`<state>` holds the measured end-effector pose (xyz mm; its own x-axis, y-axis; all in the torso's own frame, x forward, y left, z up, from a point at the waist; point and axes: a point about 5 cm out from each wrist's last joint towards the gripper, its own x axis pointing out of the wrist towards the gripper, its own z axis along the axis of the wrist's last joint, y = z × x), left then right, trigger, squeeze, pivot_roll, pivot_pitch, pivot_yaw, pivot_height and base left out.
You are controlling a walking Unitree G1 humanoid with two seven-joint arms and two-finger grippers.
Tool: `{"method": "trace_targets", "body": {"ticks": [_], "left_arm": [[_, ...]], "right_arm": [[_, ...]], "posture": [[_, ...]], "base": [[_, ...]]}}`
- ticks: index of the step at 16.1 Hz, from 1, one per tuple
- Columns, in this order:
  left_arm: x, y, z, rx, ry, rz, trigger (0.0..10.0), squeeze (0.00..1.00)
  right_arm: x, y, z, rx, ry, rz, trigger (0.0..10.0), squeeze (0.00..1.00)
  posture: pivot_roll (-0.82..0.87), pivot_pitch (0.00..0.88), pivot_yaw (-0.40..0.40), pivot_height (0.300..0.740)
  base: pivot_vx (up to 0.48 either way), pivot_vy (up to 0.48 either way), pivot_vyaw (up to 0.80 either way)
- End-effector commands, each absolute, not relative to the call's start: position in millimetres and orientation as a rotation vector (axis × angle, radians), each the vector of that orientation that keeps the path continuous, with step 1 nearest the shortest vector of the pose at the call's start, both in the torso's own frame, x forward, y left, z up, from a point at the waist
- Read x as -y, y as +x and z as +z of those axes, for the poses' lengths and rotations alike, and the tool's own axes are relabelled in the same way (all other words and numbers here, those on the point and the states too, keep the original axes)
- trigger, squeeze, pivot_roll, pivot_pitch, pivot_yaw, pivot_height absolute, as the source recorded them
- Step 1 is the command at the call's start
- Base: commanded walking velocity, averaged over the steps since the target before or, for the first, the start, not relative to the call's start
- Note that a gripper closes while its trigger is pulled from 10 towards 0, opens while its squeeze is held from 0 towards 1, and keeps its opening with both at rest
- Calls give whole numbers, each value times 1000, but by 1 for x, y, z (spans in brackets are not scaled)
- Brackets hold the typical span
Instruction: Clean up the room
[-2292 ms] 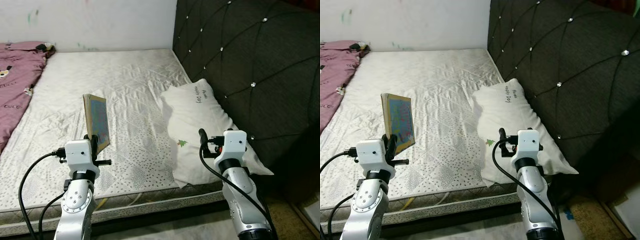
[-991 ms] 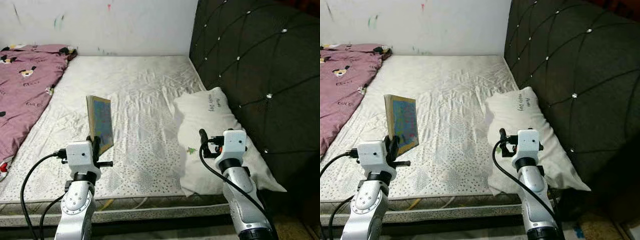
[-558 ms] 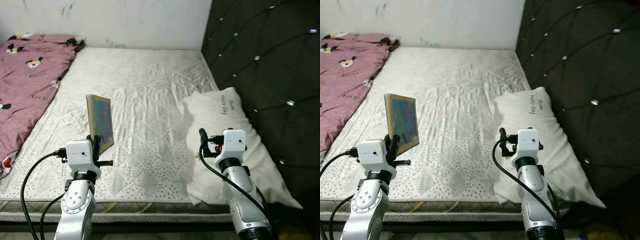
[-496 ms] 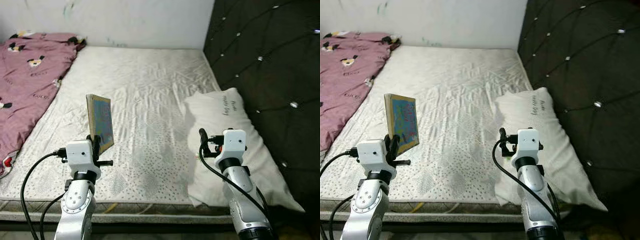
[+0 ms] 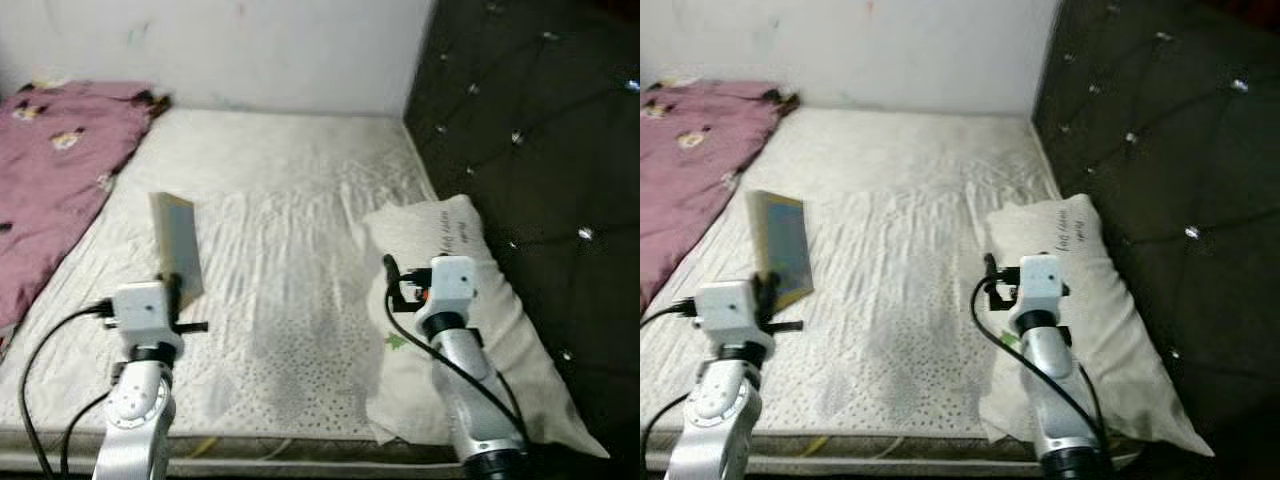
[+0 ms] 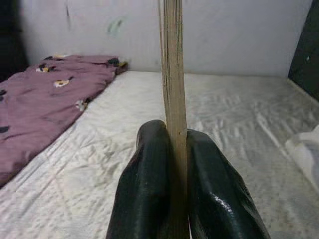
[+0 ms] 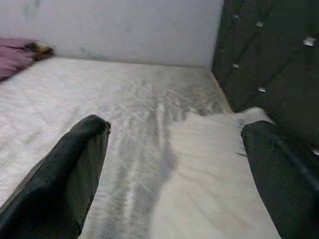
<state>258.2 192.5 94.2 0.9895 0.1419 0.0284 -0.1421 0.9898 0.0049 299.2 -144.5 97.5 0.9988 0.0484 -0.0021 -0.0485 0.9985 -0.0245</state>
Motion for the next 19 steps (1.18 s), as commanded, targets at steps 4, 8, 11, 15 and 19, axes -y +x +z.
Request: {"method": "trace_targets", "body": {"ticks": [4, 8, 11, 15, 19], "left_arm": [[-180, 260, 102, 68, -11, 103, 10000, 0], [-180, 260, 100, 58, -22, 105, 10000, 0], [-183, 259, 98, 43, -47, 128, 10000, 0], [-184, 259, 98, 42, -54, 138, 10000, 0], [-183, 259, 98, 38, -58, 140, 10000, 0]], "right_arm": [[156, 298, 94, -18, -24, 10, 10000, 0], [155, 297, 94, -16, -18, 24, 10000, 0], [153, 296, 93, -20, -24, 43, 10000, 0], [153, 296, 93, -23, -22, 51, 10000, 0], [153, 296, 92, -25, -20, 51, 10000, 0]], "posture": [[38, 25, -11, 740], [37, 26, -13, 740], [39, 31, -15, 740], [40, 35, -18, 690], [37, 37, -18, 645]], "base": [[0, 0, 0], [0, 0, 0], [0, 0, 0], [0, 0, 0], [0, 0, 0]]}}
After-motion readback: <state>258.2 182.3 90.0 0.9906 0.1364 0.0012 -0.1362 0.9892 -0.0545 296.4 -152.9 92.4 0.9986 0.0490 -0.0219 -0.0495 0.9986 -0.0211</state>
